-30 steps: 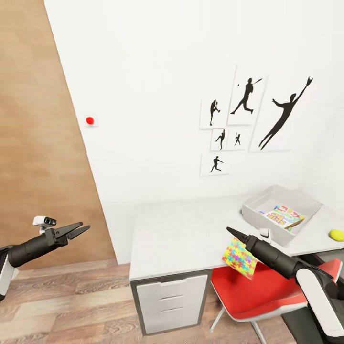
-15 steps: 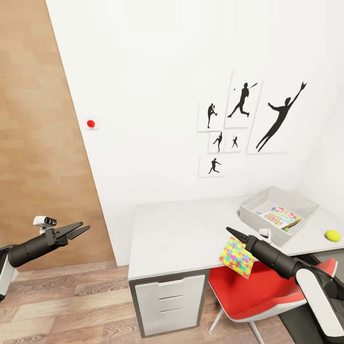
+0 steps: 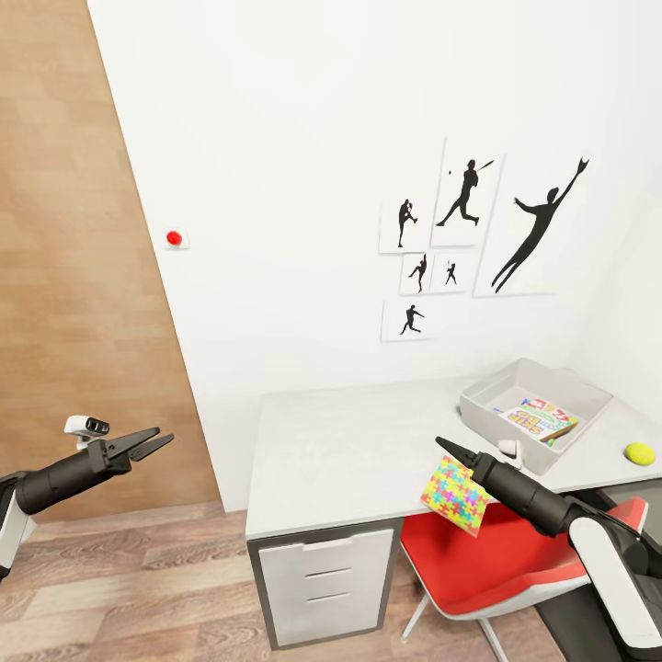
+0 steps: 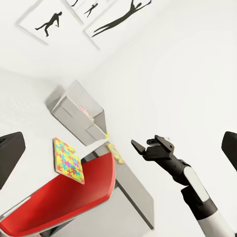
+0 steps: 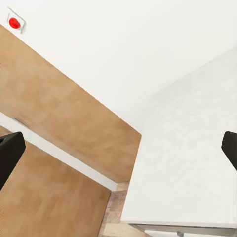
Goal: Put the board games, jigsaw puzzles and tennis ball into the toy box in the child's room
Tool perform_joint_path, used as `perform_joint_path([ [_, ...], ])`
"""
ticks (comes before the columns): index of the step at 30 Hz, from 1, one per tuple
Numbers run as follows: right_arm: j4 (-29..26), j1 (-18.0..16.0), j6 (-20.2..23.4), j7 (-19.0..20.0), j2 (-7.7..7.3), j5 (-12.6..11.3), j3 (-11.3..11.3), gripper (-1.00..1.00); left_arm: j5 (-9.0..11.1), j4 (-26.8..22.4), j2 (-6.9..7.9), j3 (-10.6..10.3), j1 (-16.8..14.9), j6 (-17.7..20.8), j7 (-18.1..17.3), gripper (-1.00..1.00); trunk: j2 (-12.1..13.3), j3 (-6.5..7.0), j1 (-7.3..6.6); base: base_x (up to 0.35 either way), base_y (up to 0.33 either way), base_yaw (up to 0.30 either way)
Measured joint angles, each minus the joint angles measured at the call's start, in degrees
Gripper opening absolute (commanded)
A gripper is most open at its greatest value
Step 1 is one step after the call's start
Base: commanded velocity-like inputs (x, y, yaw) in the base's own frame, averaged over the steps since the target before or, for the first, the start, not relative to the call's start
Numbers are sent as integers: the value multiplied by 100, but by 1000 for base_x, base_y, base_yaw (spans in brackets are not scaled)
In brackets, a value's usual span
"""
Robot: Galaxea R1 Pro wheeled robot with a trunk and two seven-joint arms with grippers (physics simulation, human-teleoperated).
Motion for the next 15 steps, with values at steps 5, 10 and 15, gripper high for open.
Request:
perform_joint_path([
  [5, -16, 0, -1, 5, 0, -4, 6, 100, 2, 1, 0, 1, 0, -3, 0, 100, 1, 0, 1, -86, -241, 0],
  [10, -6, 0, -1, 20, 0, -4, 2, 100, 2, 2, 0, 0, 0, -4, 0, 100, 0, 0, 0, -56, -279, -7],
  [15, -8, 1, -2, 23, -1, -7, 5, 100, 0, 2, -1, -1, -1, -4, 0, 100, 2, 13, 0, -40, -282, -125],
])
